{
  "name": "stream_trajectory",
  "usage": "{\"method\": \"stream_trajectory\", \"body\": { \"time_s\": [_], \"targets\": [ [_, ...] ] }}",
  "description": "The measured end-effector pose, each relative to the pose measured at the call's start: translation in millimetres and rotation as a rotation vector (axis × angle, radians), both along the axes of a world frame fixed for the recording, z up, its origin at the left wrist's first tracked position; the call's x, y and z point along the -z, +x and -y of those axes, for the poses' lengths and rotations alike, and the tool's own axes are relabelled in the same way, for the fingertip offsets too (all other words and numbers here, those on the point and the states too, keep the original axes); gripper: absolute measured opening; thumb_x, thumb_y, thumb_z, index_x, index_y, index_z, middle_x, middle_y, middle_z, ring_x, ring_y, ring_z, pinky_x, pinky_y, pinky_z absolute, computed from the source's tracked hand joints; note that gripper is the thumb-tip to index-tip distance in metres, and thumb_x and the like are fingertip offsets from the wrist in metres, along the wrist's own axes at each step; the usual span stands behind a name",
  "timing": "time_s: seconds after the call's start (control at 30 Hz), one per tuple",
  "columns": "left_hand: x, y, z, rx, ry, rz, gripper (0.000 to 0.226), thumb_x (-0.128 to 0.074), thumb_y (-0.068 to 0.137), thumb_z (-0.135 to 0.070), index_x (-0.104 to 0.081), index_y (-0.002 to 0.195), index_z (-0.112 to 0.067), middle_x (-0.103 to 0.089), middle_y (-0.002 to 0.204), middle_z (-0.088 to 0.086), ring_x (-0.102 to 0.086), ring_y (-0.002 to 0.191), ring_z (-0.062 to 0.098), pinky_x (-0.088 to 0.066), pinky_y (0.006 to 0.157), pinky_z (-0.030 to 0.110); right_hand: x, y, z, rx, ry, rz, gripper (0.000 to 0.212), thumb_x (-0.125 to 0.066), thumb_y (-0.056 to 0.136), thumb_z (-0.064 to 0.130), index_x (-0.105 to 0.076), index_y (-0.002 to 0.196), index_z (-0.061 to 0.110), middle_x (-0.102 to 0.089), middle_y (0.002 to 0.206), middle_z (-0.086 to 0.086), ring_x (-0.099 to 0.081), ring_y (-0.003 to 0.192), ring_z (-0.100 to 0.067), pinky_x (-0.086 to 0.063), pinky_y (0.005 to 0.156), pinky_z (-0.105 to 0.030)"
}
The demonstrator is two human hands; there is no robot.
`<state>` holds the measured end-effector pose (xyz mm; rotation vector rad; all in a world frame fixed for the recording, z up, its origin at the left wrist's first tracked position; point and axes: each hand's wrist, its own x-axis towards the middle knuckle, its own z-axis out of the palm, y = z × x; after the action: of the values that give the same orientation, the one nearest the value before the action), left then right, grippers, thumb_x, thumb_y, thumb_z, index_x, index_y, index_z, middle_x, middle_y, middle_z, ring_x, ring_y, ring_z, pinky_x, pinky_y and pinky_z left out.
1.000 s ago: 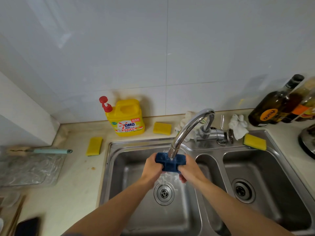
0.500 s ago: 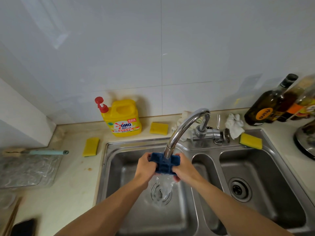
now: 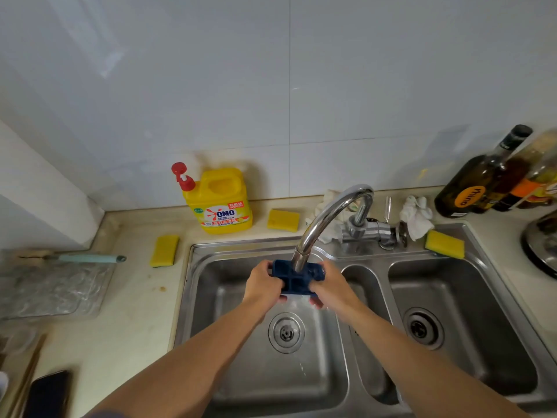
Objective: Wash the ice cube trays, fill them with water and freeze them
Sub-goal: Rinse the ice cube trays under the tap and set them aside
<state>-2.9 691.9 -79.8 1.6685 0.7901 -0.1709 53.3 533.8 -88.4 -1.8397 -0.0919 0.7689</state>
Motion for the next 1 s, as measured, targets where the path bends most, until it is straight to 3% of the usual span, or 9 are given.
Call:
{"method": "stream_trajectory", "body": {
  "time_s": [0.13,0.3,0.4,0.5,0.63,0.8,1.0],
  "targets": [
    [5.1,-2.4,2.0,0.007,0.044,-0.043,0.027,-0.058,0.090,0.003,-0.057,0.108,-0.017,-0.067,0.103,0.005,-0.071,0.087,0.022,-0.060,0.063,0.029,16.3,-17.6,-2.7,0.175,0.072,-0.164,0.028,-0.060,0.089,-0.004,-0.060,0.115,0.007,-0.072,0.098,-0.023,-0.064,0.065,-0.026,-0.055,0.063,-0.036],
    [9.6,-4.8,3.2,0.040,0.117,-0.072,0.027,-0.053,0.093,0.000,-0.059,0.109,-0.021,-0.068,0.099,0.002,-0.069,0.085,0.018,-0.050,0.050,0.018,17.8,-25.6,-3.4,0.189,0.127,-0.174,0.024,-0.059,0.089,-0.005,-0.071,0.102,0.012,-0.073,0.081,-0.011,-0.058,0.057,-0.018,-0.050,0.055,-0.032],
    [9.0,-3.4,2.0,0.052,0.117,-0.068,0.029,-0.053,0.092,-0.001,-0.060,0.111,-0.021,-0.069,0.100,0.002,-0.068,0.088,0.017,-0.054,0.060,0.023,16.2,-21.5,-1.4,0.176,0.112,-0.161,0.022,-0.061,0.085,-0.001,-0.068,0.102,0.011,-0.068,0.075,-0.011,-0.054,0.055,-0.018,-0.046,0.052,-0.031],
    [10.5,-2.1,-0.1,0.059,0.087,-0.058,0.032,-0.053,0.091,0.004,-0.060,0.113,-0.019,-0.068,0.103,0.003,-0.068,0.090,0.018,-0.057,0.064,0.025,16.1,-17.3,1.1,0.193,0.127,-0.182,0.026,-0.062,0.086,0.003,-0.064,0.109,0.014,-0.070,0.084,-0.016,-0.061,0.061,-0.020,-0.051,0.055,-0.031],
    [10.4,0.4,-7.2,0.074,0.022,-0.039,0.028,-0.061,0.091,0.000,-0.060,0.108,-0.021,-0.069,0.104,0.003,-0.071,0.090,0.019,-0.060,0.071,0.028,22.7,-10.2,3.6,0.289,0.217,-0.286,0.024,-0.055,0.094,0.003,-0.065,0.111,0.015,-0.070,0.105,-0.020,-0.070,0.085,-0.033,-0.058,0.063,-0.037],
    [8.3,-1.1,-4.4,0.115,-0.016,-0.031,0.028,-0.060,0.092,-0.003,-0.057,0.111,-0.023,-0.068,0.107,0.002,-0.069,0.094,0.016,-0.059,0.068,0.026,28.6,-6.0,-10.1,0.429,0.129,-0.341,0.007,-0.062,0.093,0.008,-0.065,0.100,0.010,-0.069,0.098,-0.023,-0.069,0.077,-0.033,-0.058,0.055,-0.034],
    [4.8,-1.1,3.1,0.020,-0.097,-0.037,0.030,-0.053,0.091,0.006,-0.056,0.106,-0.020,-0.066,0.107,0.007,-0.070,0.093,0.023,-0.062,0.064,0.030,30.5,-1.4,-19.2,0.454,0.065,-0.331,0.009,-0.058,0.095,0.011,-0.064,0.102,0.009,-0.070,0.094,-0.021,-0.068,0.072,-0.029,-0.055,0.053,-0.032]
  ]
}}
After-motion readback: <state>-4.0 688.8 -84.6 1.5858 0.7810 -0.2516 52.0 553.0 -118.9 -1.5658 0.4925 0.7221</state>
